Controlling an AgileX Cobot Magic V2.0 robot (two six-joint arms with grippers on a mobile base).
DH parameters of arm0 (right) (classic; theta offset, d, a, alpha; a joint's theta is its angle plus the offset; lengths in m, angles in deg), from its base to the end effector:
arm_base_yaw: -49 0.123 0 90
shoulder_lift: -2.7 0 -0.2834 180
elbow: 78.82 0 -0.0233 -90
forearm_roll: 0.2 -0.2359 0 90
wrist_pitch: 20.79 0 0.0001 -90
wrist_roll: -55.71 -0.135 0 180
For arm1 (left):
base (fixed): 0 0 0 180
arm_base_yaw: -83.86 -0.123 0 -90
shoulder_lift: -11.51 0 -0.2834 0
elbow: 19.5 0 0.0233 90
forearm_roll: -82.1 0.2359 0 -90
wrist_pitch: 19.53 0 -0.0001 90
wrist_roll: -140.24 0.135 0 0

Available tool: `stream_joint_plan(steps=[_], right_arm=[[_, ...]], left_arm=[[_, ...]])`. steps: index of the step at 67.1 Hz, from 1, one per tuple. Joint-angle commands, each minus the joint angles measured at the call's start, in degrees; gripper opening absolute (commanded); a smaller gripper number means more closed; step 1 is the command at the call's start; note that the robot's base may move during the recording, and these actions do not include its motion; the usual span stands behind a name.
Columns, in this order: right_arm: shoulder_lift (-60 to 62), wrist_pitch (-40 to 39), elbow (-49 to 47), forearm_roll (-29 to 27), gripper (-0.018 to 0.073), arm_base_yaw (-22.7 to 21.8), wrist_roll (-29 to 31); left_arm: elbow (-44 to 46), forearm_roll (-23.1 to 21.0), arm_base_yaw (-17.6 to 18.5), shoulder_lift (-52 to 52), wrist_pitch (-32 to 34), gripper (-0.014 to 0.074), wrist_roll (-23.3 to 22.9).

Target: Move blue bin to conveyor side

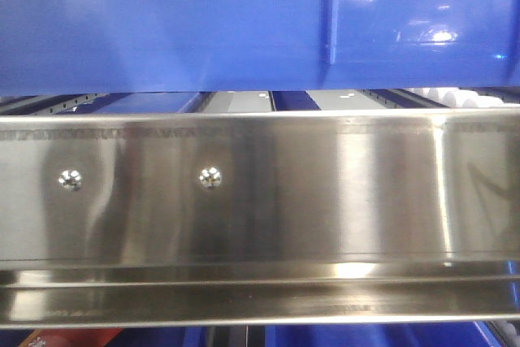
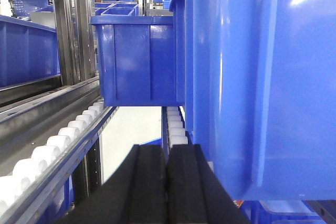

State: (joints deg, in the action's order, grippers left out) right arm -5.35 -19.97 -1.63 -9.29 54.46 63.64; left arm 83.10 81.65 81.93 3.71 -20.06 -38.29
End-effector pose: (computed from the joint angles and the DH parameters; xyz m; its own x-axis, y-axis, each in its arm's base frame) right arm 0.0868 0.0086 0.2147 0.0666 0.0267 -0.9974 -0.0988 0.9949 0.0200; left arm 0.0869 0.0029 0.2144 0.0738 0.0203 -0.9971 -0.0349 0.9992 0.0178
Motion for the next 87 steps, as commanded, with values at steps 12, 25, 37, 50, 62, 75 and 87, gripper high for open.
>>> stream_joint_plan(steps=[12, 25, 37, 50, 62, 75, 87], right_arm=[[0.21, -1.26, -0.02, -0.2, -0.0071, -0.21, 0.12], [0.21, -1.26, -0.02, -0.2, -0.0071, -0.21, 0.12], [0.21, -1.26, -0.02, -0.2, -0.0071, -0.21, 0.12], [0.21, -3.36, -0.02, -0.2, -0.0071, -0.18, 0.12], [0.21, -5.14, -0.02, -0.2, -0.0071, -0.18, 0.12], [0.21, -6.1, -1.8, -0.2, -0.0071, -0.18, 0.12], [0.21, 6.87, -14.76, -0.2, -0.0066, -0.18, 0.12]], left_arm=[[0.23, -0.31, -0.27, -0.03, 1.34, -0.0016, -0.43], [0.23, -0.31, -0.26, -0.03, 1.51, -0.0016, -0.43], [0.23, -0.31, -0.26, -0.03, 1.51, -0.0016, -0.43], [0.23, -0.31, -0.26, -0.03, 1.77, -0.0016, -0.43], [0.23, -0.46, -0.26, -0.03, 3.72, -0.0016, -0.43], [3.63, -0.35, -0.26, -0.03, 4.84, -0.0016, -0.43], [16.44, -0.25, -0.15, -0.03, -12.37, -0.0016, -0.43]])
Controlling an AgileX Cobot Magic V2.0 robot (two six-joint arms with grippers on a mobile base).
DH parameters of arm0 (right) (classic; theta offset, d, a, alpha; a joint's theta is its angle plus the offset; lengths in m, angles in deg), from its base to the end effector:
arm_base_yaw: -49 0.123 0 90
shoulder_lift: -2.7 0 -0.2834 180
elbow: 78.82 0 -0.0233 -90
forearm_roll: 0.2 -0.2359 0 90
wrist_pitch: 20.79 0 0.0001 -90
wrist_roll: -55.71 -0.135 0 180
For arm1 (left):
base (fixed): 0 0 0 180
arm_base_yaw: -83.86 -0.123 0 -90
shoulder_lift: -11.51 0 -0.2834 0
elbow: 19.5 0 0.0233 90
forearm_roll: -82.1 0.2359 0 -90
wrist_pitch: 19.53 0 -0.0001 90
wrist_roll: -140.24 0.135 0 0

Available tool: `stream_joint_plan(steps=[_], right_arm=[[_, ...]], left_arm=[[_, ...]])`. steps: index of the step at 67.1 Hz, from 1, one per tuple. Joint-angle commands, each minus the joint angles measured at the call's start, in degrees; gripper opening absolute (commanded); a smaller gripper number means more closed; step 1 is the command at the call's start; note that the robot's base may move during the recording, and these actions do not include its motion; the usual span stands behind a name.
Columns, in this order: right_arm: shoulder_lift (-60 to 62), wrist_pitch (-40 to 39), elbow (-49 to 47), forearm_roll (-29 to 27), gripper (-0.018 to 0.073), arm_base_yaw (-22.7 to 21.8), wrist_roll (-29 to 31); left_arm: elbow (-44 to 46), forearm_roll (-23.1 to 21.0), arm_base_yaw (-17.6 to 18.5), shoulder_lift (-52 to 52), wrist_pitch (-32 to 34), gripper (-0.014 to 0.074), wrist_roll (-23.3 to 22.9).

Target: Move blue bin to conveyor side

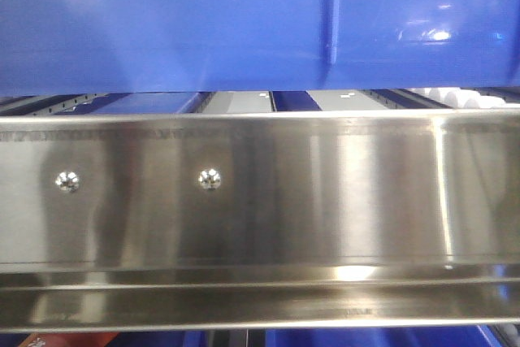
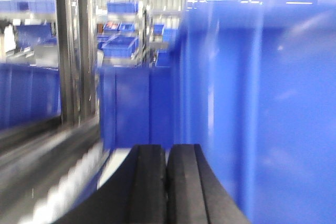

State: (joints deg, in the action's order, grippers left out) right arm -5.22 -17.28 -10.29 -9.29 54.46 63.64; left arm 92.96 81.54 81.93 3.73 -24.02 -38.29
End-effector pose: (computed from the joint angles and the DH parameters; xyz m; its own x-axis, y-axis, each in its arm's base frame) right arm 0.0756 0.0086 0.2635 0.1722 0.0365 -0.9844 -0.1081 0.9940 0.0180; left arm 0.0744 0.0024 0.2675 0.1763 0.0219 -0.9841 -0.0357 0.9992 0.0158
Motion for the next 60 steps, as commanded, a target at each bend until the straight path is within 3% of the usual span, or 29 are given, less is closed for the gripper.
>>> stream_joint_plan(steps=[1, 8, 20, 25, 35, 48, 60], right_arm=[[-0.23, 5.47, -7.32, -0.2, -0.0065, -0.18, 0.12], [-3.91, 12.77, -15.74, -0.2, -0.0022, -0.18, 0.12], [-13.06, 15.77, -27.61, -0.2, 0.0244, -0.18, 0.12], [-16.05, 15.77, -31.01, -0.2, 0.0358, 0.12, 0.12], [-20.41, 15.14, -34.42, -0.2, 0.0508, 1.96, 0.12], [-25.95, 16.28, -37.91, -0.2, 0.0558, 5.79, 0.12], [-30.8, 16.18, -41.36, -0.2, 0.0558, 9.41, 0.12]], left_arm=[[7.83, -0.15, -0.15, -0.19, -10.11, -0.0016, -0.43], [16.69, -0.15, -0.15, -2.73, -19.12, -0.0016, -0.31], [28.63, -0.15, 0.98, -9.41, -24.97, 0.001, -0.04], [32.27, -0.15, 1.81, -13.08, -27.3, 0.007, 0.06], [38.04, -0.15, 2.4, -19.01, -28.93, 0.0286, 0.06], [39.38, 3.87, 5.25, -22.01, -28.04, 0.0608, 0.06], [39.63, 3.02, 6.32, -23.42, -22.8, 0.0601, 0.06]])
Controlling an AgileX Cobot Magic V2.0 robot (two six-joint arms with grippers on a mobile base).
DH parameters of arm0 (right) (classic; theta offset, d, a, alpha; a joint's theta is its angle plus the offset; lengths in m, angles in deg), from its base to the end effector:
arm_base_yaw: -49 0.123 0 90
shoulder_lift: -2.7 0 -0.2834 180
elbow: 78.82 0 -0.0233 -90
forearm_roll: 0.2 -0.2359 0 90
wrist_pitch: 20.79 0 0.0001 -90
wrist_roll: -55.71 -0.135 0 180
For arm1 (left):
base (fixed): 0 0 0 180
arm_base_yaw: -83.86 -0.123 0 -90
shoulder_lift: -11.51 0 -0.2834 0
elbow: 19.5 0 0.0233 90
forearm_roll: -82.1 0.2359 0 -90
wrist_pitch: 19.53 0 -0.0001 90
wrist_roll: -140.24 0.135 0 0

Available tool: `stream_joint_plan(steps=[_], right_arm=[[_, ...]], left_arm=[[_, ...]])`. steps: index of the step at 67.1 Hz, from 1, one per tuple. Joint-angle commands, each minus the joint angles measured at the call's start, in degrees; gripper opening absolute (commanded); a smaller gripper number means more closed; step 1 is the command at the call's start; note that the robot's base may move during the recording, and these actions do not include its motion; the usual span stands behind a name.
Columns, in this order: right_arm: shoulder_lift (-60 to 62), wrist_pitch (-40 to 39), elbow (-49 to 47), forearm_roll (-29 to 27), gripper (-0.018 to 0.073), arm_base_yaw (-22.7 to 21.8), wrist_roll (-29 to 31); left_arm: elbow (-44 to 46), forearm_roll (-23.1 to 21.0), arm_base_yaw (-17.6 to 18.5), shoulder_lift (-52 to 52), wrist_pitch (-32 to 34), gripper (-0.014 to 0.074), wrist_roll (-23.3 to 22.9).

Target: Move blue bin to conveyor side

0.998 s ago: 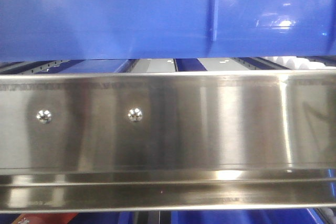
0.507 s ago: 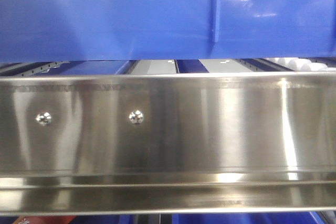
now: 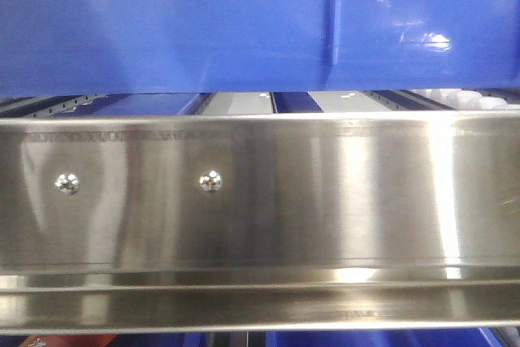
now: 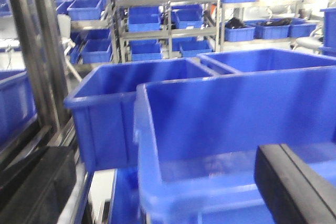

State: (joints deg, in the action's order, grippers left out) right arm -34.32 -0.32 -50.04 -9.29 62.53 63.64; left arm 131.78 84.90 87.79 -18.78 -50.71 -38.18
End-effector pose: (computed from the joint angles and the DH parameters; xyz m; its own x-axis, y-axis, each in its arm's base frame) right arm 0.1089 0.0339 0.4208 0.0643 0.0261 -0.9976 -0.2879 0.9576 0.0065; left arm 0.0805 -0.0021 0.4069 0.0002 0.0695 -0.9976 0.0434 0.9966 0.0694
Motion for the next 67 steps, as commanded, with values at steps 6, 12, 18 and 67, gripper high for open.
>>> stream_joint_plan(steps=[6, 12, 18, 67], right_arm=[[-3.92, -3.12, -3.1, -0.2, 0.0558, 2.69, 0.12], [-6.6, -1.09, -6.3, -0.2, 0.0558, 3.97, 0.12], [-10.64, 5.44, -11.24, -0.2, 0.0558, 4.63, 0.12], [-47.32, 49.49, -56.04, 5.58, 0.0558, 4.63, -10.17]], left_arm=[[3.84, -1.82, 0.46, -3.5, -0.17, 0.0601, -0.05], [8.94, -2.8, 0.6, -7.66, -6.08, 0.0601, -0.82], [13.75, -2.8, 1.36, -11.82, -8.68, 0.0601, -2.5], [46.65, -4.74, -2.26, -46.79, -38.67, 0.0601, -3.06]])
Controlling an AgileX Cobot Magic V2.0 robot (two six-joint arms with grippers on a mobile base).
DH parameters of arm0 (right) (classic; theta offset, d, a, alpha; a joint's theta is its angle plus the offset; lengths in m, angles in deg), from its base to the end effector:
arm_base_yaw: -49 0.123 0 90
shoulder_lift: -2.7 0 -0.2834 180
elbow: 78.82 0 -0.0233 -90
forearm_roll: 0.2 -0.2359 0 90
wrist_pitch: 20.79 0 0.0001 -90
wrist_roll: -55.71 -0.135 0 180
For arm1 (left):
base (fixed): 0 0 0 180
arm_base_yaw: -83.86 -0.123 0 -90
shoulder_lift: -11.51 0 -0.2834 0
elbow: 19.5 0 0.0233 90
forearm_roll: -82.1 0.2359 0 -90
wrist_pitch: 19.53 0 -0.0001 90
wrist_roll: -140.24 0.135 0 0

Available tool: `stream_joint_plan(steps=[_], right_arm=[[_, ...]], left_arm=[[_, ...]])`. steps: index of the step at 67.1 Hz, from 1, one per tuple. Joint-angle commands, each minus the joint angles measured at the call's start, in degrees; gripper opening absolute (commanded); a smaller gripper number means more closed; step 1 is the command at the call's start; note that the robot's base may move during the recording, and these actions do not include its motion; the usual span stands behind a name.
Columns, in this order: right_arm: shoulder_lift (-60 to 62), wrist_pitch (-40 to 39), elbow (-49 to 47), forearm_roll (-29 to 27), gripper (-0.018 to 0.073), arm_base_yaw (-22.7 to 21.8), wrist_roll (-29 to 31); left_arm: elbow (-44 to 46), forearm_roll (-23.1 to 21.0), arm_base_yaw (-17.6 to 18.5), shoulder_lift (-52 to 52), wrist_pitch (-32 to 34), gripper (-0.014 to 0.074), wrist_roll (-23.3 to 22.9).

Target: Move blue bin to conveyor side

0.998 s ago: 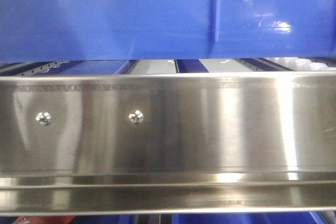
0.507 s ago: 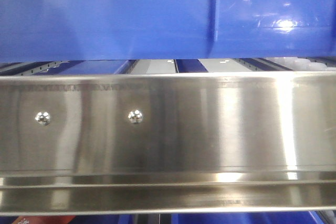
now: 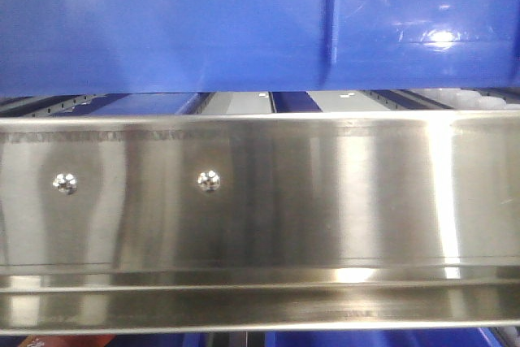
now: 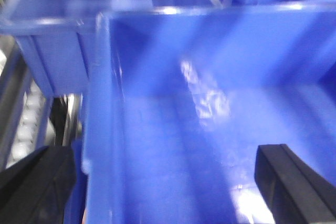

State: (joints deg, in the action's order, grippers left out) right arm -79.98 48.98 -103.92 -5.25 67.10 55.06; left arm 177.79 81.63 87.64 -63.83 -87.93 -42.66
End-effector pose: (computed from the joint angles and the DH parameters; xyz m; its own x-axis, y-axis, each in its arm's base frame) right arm 0.2413 0.0906 0.4687 -0.5908 -0.1492 -0.7929 -0.3476 0.9339 0.0833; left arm 0.2241 -0.0158 0.4615 -0.5958 -0.0144 -0.8030 0.0402 0.9981 -0.0476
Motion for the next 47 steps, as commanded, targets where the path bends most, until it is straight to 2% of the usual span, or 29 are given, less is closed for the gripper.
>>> stream_joint_plan(steps=[1, 9, 13, 21, 47], right_arm=[[-1.99, 0.19, -2.3, 1.54, 0.0558, 0.06, -1.75], [-3.77, 0.19, -2.84, 2.1, 0.0558, 0.06, -2.21], [-4.72, 0.19, -2.84, 2.31, 0.0558, 0.06, -2.8], [-6.92, 0.19, -2.84, 2.27, 0.0558, 0.06, -3.41], [-15.04, 0.19, -2.23, 2.42, 0.0558, 0.17, -3.21]], left_arm=[[0.64, -2.02, -2.77, -2.03, -1.56, 0.0601, 1.6], [0.64, -8.58, -8.73, -3.38, -0.86, 0.0601, 4.42], [0.64, -9.63, -10.65, -4.14, -0.16, 0.0601, 4.59], [0.64, -8.21, -11.02, -6.65, 0.01, 0.0601, 5.93], [0.64, -7.65, -10.49, -11.51, 0.94, 0.0601, 7.21]])
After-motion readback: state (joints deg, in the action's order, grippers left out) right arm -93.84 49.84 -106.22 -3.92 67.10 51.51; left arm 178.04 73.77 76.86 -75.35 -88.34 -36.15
